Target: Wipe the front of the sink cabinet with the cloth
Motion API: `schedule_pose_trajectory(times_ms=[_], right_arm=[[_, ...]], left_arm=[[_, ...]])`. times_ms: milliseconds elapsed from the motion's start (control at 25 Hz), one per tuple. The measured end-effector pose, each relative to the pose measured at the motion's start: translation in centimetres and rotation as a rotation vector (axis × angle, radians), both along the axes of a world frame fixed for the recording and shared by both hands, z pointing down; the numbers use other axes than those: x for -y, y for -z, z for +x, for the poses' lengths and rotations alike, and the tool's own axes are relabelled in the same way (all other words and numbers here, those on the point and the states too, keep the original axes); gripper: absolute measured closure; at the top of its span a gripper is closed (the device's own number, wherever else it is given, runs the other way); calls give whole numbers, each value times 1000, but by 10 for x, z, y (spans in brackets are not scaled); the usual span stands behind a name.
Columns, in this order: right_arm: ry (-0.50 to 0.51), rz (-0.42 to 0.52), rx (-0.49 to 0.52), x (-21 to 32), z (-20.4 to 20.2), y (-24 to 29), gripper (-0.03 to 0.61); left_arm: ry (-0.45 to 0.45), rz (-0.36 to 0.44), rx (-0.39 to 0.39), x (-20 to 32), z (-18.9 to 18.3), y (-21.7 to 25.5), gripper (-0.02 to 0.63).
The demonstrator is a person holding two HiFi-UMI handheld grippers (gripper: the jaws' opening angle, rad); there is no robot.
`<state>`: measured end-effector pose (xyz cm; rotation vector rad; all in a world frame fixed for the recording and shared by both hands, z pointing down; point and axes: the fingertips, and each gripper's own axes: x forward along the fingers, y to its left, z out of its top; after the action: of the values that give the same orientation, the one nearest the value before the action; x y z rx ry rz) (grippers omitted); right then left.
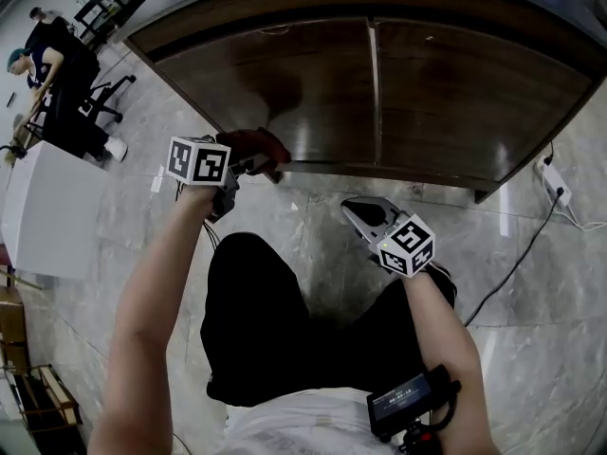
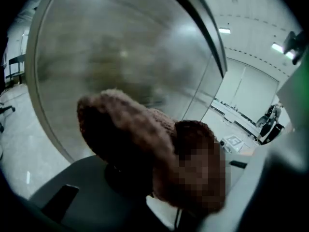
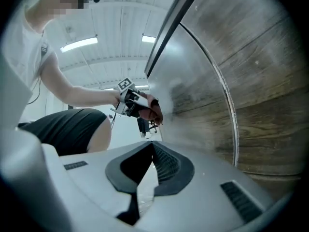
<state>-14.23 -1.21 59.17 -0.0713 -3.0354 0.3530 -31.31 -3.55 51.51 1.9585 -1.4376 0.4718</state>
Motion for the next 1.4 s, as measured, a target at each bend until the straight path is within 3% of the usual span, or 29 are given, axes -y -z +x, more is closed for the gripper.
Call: schedule_pose_trajectory(times_ms=[160,440,640,840,1040,1240,1400], right_arm=[[-42,10,15,14,19,9,566],[-127,1,50,33,69,25,566],[-87,29,83,38,70,36,566],[-163,-11,78,57,73,11,566],[-259,-44,62,67,92,-13,566],[-247,-51,47,52,120,-24,566],[-296,-81,77,58,148,-23,566]], left_arm=[[-66,150,8,15,50,72,491],[-94,372,32,53,144,162,491],[-110,457,29,67,164,186,491],[-96,560,51,89,178,227,491],[-125,574,44,120,194,245,491],[-163,556,-16,138,213,242,492],[-223,536,-40,150,246,230,492]])
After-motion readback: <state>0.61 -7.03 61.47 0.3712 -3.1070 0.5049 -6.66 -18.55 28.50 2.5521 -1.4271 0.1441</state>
